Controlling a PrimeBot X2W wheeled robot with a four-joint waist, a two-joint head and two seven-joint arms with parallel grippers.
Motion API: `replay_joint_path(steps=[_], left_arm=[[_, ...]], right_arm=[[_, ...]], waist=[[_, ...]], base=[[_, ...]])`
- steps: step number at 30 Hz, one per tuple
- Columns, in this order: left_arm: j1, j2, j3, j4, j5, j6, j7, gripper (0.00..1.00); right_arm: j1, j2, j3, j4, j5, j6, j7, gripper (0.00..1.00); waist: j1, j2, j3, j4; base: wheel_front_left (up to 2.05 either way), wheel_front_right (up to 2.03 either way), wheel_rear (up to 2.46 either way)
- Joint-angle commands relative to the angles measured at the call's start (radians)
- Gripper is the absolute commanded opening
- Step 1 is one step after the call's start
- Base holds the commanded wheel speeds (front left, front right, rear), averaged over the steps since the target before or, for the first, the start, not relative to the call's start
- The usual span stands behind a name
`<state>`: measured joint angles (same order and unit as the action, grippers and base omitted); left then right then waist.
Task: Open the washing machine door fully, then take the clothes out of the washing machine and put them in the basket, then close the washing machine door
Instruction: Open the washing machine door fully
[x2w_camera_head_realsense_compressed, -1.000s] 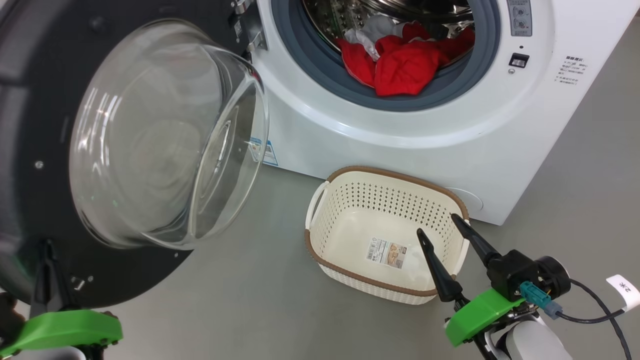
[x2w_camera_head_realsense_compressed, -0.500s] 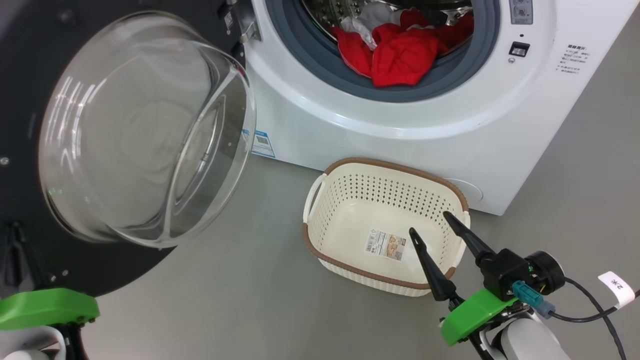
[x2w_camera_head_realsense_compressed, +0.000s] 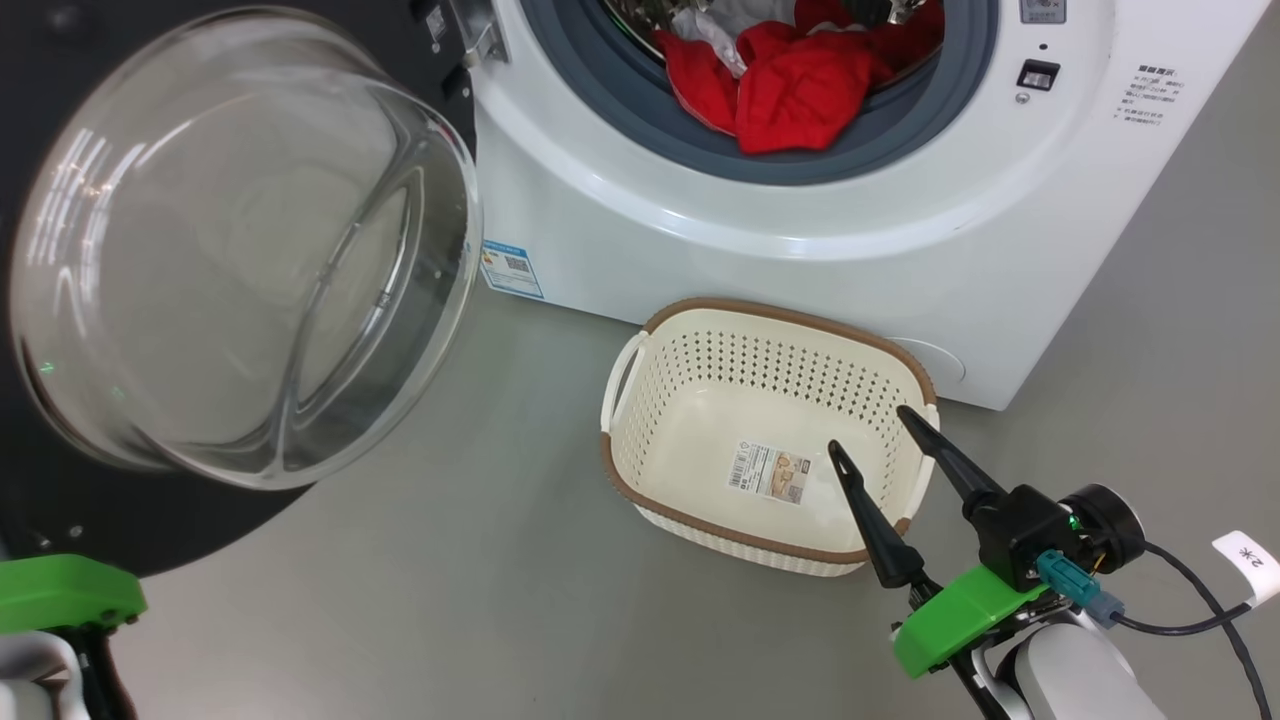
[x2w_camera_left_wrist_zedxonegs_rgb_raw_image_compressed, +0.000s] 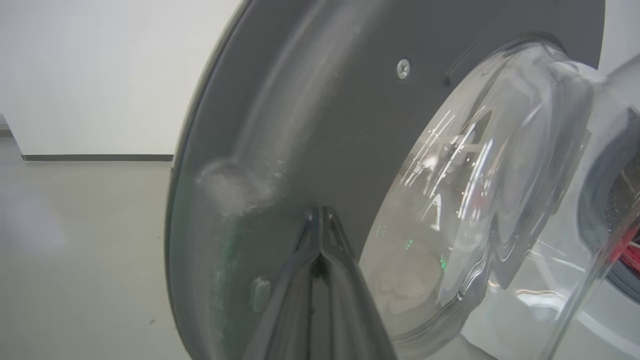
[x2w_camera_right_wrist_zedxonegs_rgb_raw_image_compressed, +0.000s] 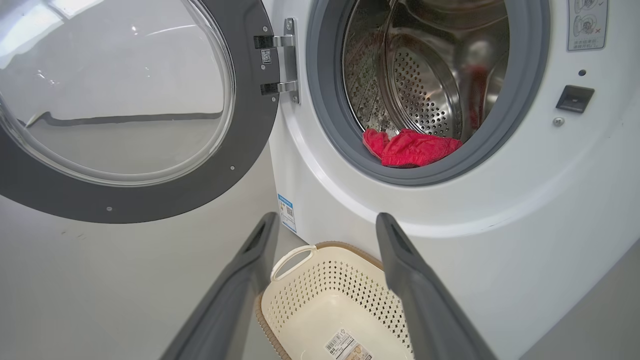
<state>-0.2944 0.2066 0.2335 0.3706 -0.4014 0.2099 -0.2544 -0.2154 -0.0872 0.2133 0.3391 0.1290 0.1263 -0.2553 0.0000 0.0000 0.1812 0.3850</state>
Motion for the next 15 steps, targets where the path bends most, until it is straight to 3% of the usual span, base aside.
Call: replay_joint_path(steps=[1, 10, 11, 12, 13, 14, 15], left_arm=[[-0.037, 0.055, 0.052, -0.008, 0.007, -0.003, -0.007, 0.00], [-0.057, 0.054, 0.065, 0.013, 0.022, -0.043, -0.007, 0.00], [-0.057, 0.051, 0.065, 0.011, 0.026, -0.049, -0.007, 0.07], [-0.056, 0.048, 0.064, 0.010, 0.031, -0.052, -0.007, 0.29], [-0.056, 0.044, 0.064, 0.006, 0.036, -0.055, -0.007, 0.33], [-0.054, 0.040, 0.066, 0.001, 0.041, -0.057, -0.007, 0.46], [-0.052, 0.036, 0.066, -0.007, 0.047, -0.059, -0.007, 0.69]], right_arm=[[-0.037, 0.002, 0.027, -0.027, -0.001, 0.004, -0.006, 1.00], [-0.037, -0.002, 0.016, -0.025, 0.001, 0.004, -0.006, 1.00], [-0.037, -0.001, 0.013, -0.025, 0.001, 0.004, -0.006, 1.00], [-0.038, 0.000, 0.010, -0.026, 0.001, 0.004, -0.006, 1.00], [-0.038, 0.001, 0.005, -0.026, 0.001, 0.004, -0.006, 1.00], [-0.039, 0.002, 0.000, -0.027, 0.001, 0.004, -0.006, 1.00], [-0.039, 0.004, -0.004, -0.028, 0.001, 0.004, -0.006, 1.00]], waist=[[0.0000, 0.0000, 0.004, -0.003], [0.0000, 0.0000, 0.004, -0.008], [0.0000, 0.0000, 0.002, -0.009], [0.0000, 0.0000, 0.001, -0.010], [0.0000, 0.0000, -0.001, -0.012], [0.0000, 0.0000, -0.004, -0.015], [0.0000, 0.0000, -0.006, -0.018]], base=[[0.00, 0.00, 0.00], [0.00, 0.00, 0.00], [0.00, 0.00, 0.00], [0.00, 0.00, 0.00], [0.00, 0.00, 0.00], [0.00, 0.00, 0.00], [0.00, 0.00, 0.00]])
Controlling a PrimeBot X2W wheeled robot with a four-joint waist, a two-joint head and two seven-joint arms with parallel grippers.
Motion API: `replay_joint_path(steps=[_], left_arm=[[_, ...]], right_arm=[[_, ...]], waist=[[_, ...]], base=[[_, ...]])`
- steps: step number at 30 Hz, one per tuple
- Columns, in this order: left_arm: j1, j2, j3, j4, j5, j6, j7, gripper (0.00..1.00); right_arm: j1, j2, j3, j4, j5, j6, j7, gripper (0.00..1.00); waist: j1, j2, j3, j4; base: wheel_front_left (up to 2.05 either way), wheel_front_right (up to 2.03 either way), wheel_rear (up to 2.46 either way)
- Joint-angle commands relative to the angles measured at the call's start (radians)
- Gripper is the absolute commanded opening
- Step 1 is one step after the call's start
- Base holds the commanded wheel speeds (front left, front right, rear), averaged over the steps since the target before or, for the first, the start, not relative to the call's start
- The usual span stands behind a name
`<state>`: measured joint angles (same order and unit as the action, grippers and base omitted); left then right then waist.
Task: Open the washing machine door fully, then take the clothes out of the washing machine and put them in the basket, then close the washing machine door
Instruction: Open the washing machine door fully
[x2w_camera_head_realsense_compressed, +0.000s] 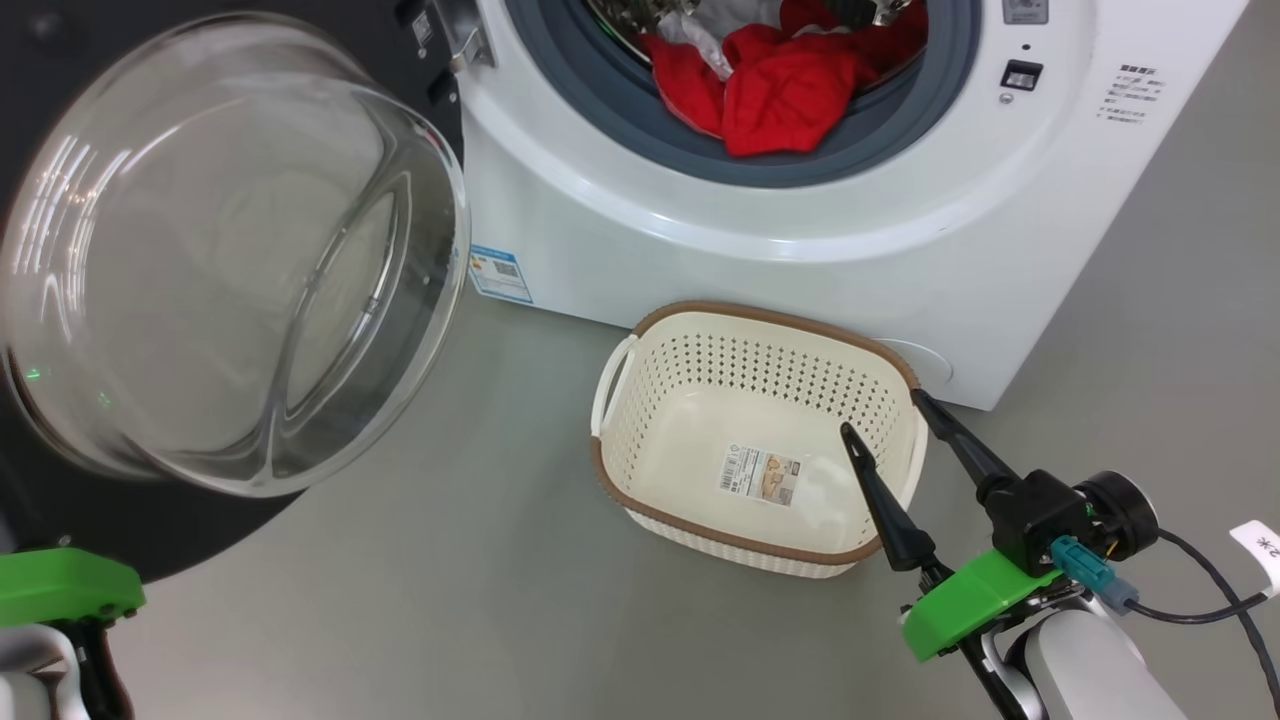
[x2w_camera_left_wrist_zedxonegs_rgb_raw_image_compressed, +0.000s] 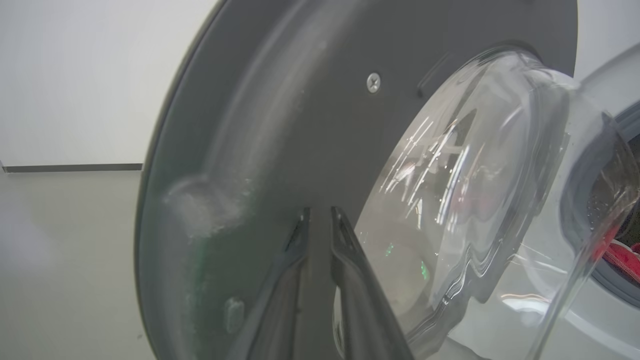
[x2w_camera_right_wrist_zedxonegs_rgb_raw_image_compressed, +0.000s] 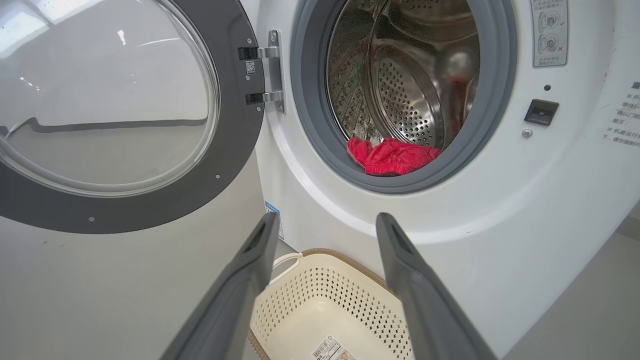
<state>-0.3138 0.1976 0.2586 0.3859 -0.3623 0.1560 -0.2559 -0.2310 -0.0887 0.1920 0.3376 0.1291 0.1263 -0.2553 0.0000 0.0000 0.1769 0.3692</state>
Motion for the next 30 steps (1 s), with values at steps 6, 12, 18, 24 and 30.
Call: replay_joint_path(steps=[6, 12, 18, 24, 30], left_arm=[[0.008, 0.035, 0.025, -0.101, 0.085, 0.008, -0.006, 1.00], [0.044, -0.003, 0.025, -0.226, 0.111, 0.034, -0.006, 1.00], [0.070, -0.024, -0.011, -0.341, 0.120, 0.022, -0.002, 1.00], [0.067, -0.056, -0.094, -0.431, 0.095, -0.041, 0.010, 1.00], [0.080, -0.062, -0.148, -0.439, 0.078, -0.086, 0.033, 1.00]], right_arm=[[-0.028, 0.016, 0.000, -0.037, 0.004, 0.004, -0.006, 1.00], [-0.024, 0.025, -0.082, -0.066, 0.004, 0.004, -0.006, 1.00], [-0.012, 0.031, -0.136, -0.097, -0.008, 0.004, -0.006, 1.00], [-0.006, 0.035, -0.156, -0.118, -0.005, 0.004, -0.006, 1.00], [0.000, 0.037, -0.167, -0.131, 0.012, 0.004, -0.006, 1.00]], waist=[[0.0000, 0.0000, -0.017, -0.035], [0.0000, 0.0000, -0.029, -0.076], [0.0000, 0.0000, -0.040, -0.125], [0.0000, 0.0000, -0.045, -0.178], [0.0000, 0.0000, -0.059, -0.240]], base=[[0.00, 0.00, 0.00], [0.00, 0.00, 0.00], [0.00, 0.00, 0.00], [0.00, 0.00, 0.00], [0.00, 0.00, 0.00]])
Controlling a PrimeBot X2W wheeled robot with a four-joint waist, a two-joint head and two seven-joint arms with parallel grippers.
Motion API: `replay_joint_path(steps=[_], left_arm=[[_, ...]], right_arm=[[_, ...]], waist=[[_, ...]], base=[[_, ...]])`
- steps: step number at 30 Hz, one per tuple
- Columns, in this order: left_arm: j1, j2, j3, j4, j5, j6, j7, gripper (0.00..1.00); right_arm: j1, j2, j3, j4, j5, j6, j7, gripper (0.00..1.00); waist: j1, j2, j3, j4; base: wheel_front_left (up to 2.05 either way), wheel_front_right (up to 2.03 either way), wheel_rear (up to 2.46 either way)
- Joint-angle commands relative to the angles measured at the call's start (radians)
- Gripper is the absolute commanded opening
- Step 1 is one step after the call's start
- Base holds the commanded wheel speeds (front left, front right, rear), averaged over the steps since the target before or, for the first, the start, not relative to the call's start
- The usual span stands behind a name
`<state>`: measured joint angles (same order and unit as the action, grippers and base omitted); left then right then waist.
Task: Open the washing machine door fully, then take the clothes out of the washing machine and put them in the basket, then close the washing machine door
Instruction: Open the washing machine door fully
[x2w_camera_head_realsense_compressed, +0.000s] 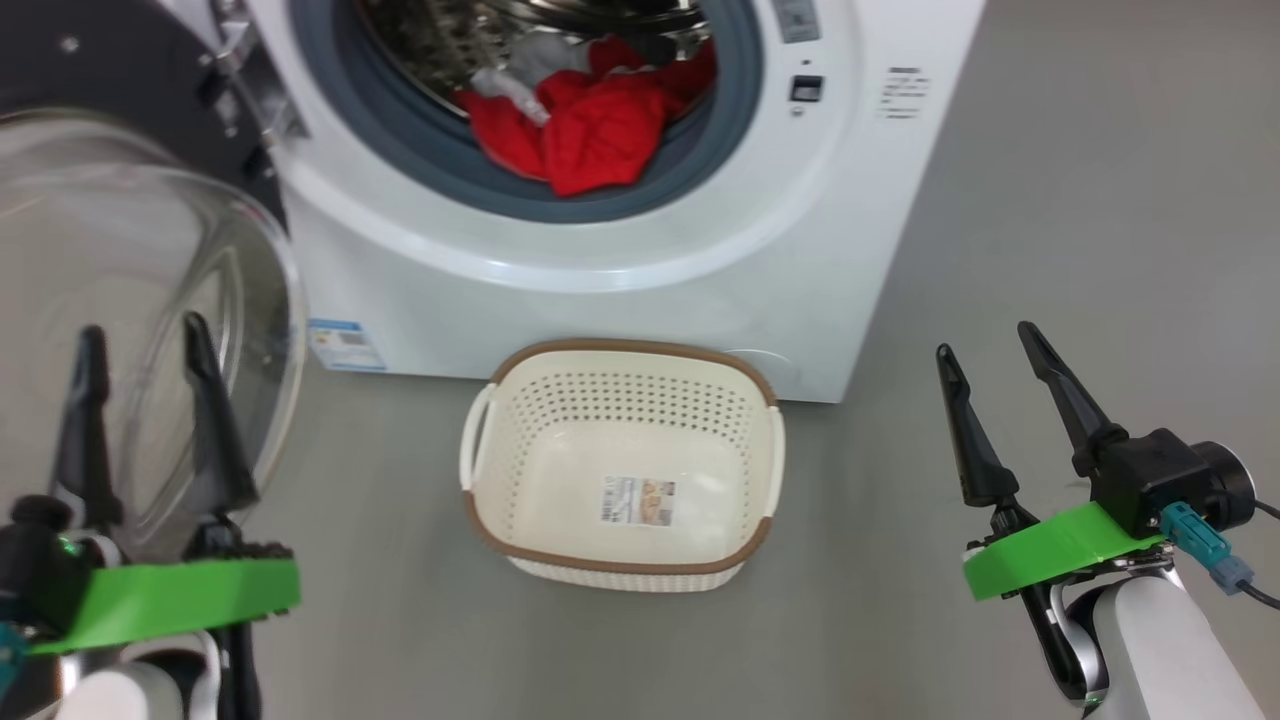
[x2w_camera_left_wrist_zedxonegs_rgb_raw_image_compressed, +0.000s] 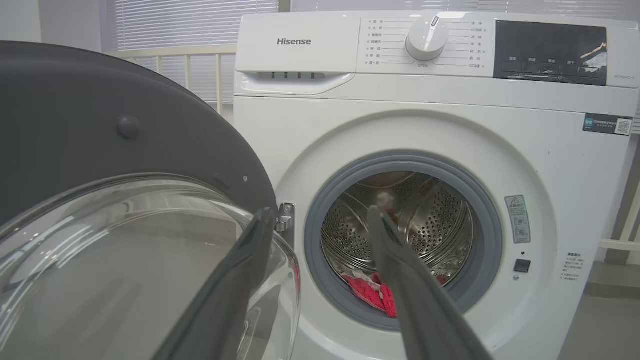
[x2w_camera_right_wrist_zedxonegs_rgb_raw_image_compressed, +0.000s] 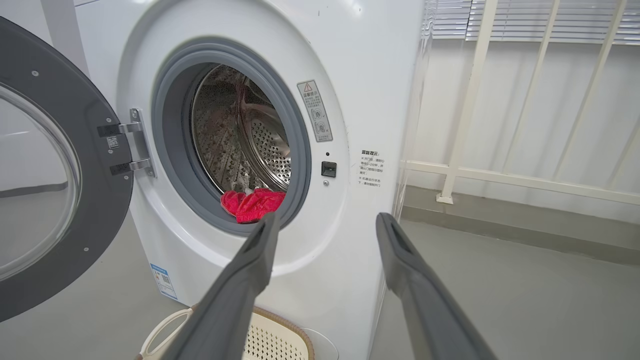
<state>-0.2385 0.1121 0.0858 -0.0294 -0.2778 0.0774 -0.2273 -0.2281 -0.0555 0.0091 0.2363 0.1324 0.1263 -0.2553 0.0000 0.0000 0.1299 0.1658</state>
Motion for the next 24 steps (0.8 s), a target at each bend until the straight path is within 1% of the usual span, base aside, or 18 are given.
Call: replay_joint_path(steps=[1, 3, 6, 7, 8, 13, 18, 21, 24], left_arm=[[0.010, 0.020, 0.018, -0.023, -0.010, -0.011, 0.007, 1.00], [0.027, 0.020, -0.006, -0.022, -0.008, -0.027, 0.019, 1.00], [0.045, 0.014, -0.023, -0.023, -0.011, -0.035, 0.028, 1.00], [0.064, 0.007, -0.037, -0.023, -0.022, -0.045, 0.029, 1.00], [0.064, 0.007, -0.037, -0.023, -0.022, -0.045, 0.029, 1.00], [0.113, 0.003, -0.048, -0.007, -0.045, -0.064, 0.029, 1.00], [0.163, 0.013, -0.049, 0.017, -0.044, -0.072, 0.018, 1.00], [0.195, 0.018, -0.060, 0.019, -0.040, -0.090, 0.003, 1.00], [0.223, 0.018, -0.066, 0.023, -0.038, -0.099, -0.008, 1.00]], right_arm=[[-0.002, 0.004, 0.015, -0.032, 0.012, 0.004, -0.006, 1.00], [0.005, 0.005, 0.013, -0.038, 0.020, 0.004, -0.006, 1.00], [0.015, 0.005, 0.009, -0.042, 0.027, 0.004, -0.006, 1.00], [0.029, 0.005, 0.006, -0.048, 0.033, 0.004, -0.006, 1.00], [0.029, 0.005, 0.006, -0.048, 0.033, 0.004, -0.006, 1.00], [0.068, 0.005, -0.006, -0.062, 0.040, 0.004, -0.006, 1.00], [0.100, 0.005, 0.009, -0.070, 0.034, 0.004, -0.006, 1.00], [0.121, 0.005, 0.016, -0.075, 0.035, 0.004, -0.006, 1.00], [0.137, 0.005, 0.028, -0.079, 0.037, 0.004, -0.006, 1.00]], waist=[[0.0000, 0.0000, -0.016, -0.048], [0.0000, 0.0000, -0.024, -0.071], [0.0000, 0.0000, -0.034, -0.090], [0.0000, 0.0000, -0.045, -0.108], [0.0000, 0.0000, -0.045, -0.108], [0.0000, 0.0000, -0.072, -0.150], [0.0000, 0.0000, -0.101, -0.190], [0.0000, 0.0000, -0.120, -0.210], [0.0000, 0.0000, -0.129, -0.225]], base=[[0.00, 0.00, 0.00], [0.00, 0.00, 0.00], [0.00, 0.00, 0.00], [0.00, 0.00, 0.00], [0.00, 0.00, 0.00], [0.00, 0.00, 0.00], [0.00, 0.00, 0.00], [0.00, 0.00, 0.00], [0.00, 0.00, 0.00]])
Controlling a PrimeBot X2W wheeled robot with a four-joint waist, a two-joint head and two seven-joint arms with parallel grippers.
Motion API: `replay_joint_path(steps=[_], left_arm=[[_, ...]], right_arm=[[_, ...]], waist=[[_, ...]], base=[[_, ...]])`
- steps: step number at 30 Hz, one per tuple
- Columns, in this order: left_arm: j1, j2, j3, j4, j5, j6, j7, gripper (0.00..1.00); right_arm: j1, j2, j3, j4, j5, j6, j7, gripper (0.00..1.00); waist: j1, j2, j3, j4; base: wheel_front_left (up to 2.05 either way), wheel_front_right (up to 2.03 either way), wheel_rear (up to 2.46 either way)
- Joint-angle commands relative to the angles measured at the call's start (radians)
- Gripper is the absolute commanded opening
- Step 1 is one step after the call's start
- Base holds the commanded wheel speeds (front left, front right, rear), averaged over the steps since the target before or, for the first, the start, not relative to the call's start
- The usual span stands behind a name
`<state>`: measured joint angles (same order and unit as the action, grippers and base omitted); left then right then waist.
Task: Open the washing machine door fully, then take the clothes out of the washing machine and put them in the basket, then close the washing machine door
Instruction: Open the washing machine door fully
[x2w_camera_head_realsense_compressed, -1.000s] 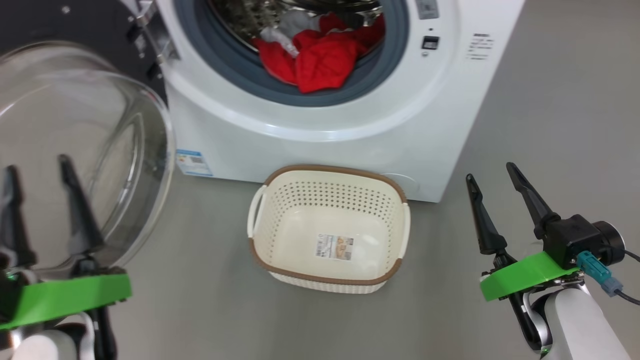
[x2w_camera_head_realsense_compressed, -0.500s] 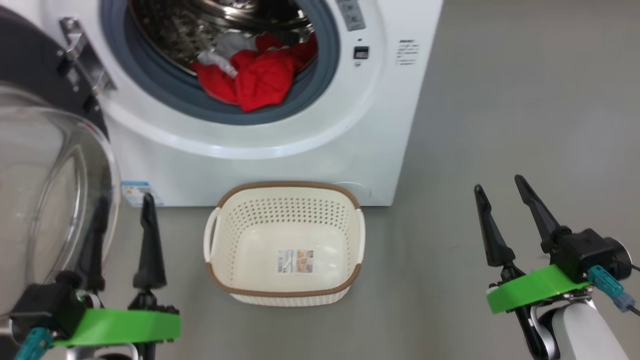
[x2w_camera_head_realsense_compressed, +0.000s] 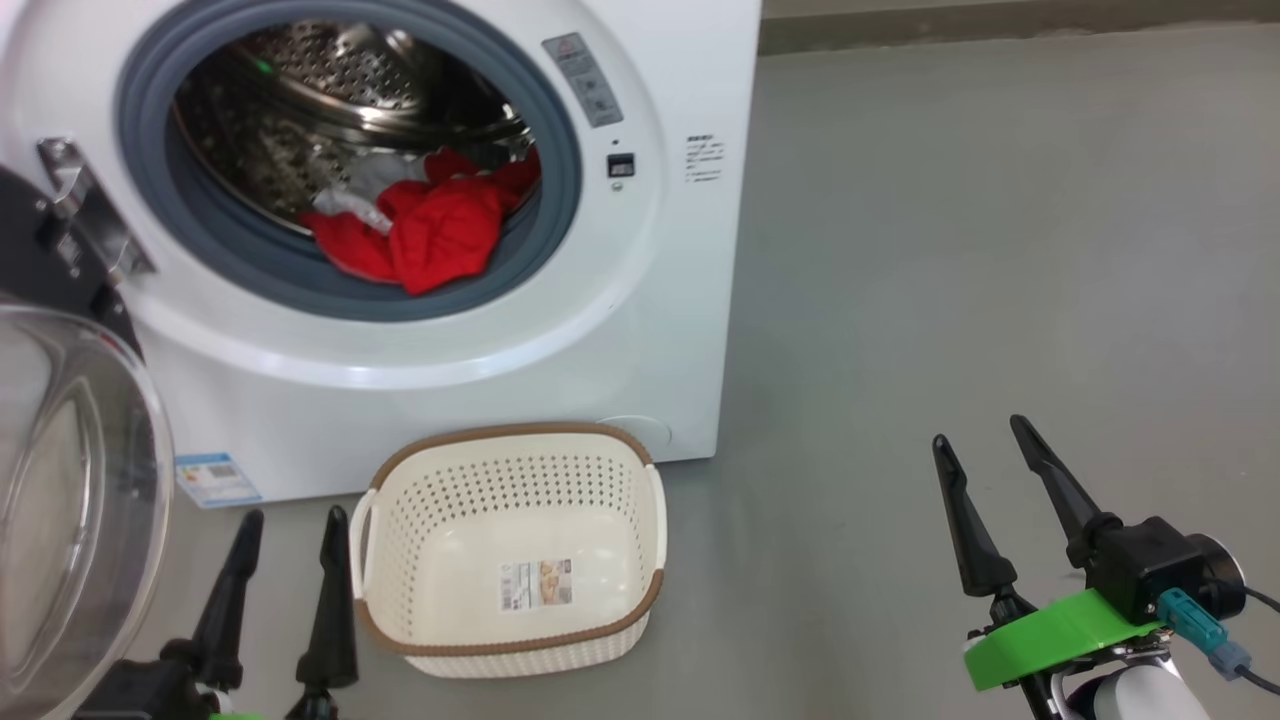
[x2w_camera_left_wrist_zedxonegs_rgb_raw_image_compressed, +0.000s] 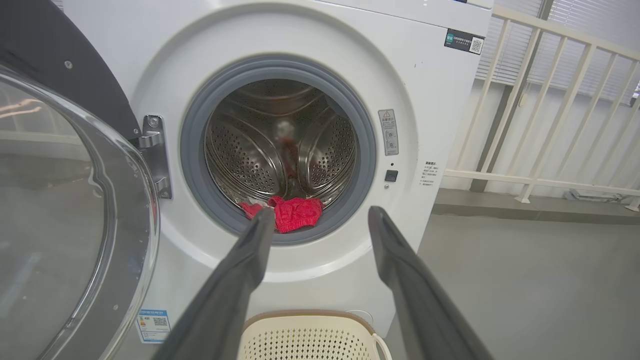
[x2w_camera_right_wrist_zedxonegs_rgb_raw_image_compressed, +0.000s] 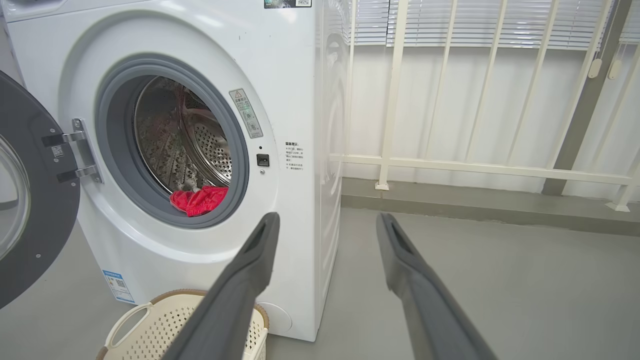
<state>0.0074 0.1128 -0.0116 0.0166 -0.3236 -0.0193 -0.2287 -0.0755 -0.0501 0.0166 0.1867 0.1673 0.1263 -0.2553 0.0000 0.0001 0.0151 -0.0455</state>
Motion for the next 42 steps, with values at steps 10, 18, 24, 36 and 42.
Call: replay_joint_path(steps=[10, 18, 24, 36, 42], left_arm=[[0.027, 0.016, 0.029, 0.019, 0.036, 0.023, -0.021, 1.00], [0.061, 0.023, 0.038, 0.021, 0.047, 0.040, -0.026, 1.00], [0.075, 0.030, 0.042, 0.014, 0.051, 0.049, -0.027, 1.00], [0.076, 0.037, 0.036, 0.000, 0.061, 0.075, -0.013, 1.00], [0.075, 0.040, 0.035, -0.006, 0.062, 0.086, -0.010, 1.00]], right_arm=[[0.034, -0.005, 0.029, -0.047, -0.019, 0.004, -0.006, 1.00], [0.080, -0.010, 0.023, -0.062, -0.026, 0.004, -0.006, 1.00], [0.083, -0.010, 0.021, -0.064, -0.030, 0.004, -0.006, 1.00], [0.080, -0.008, 0.027, -0.063, -0.032, 0.004, -0.006, 1.00], [0.076, -0.007, 0.032, -0.059, -0.029, 0.004, -0.006, 1.00]], waist=[[0.0000, -0.0001, -0.042, -0.037], [0.0000, -0.0001, -0.056, -0.044], [0.0000, -0.0001, -0.059, -0.049], [0.0000, -0.0001, -0.053, -0.041], [0.0000, -0.0001, -0.049, -0.037]], base=[[0.00, 0.00, 0.00], [0.00, 0.00, 0.00], [0.00, 0.00, 0.00], [0.21, -0.21, 0.00], [1.24, -1.24, 0.00]])
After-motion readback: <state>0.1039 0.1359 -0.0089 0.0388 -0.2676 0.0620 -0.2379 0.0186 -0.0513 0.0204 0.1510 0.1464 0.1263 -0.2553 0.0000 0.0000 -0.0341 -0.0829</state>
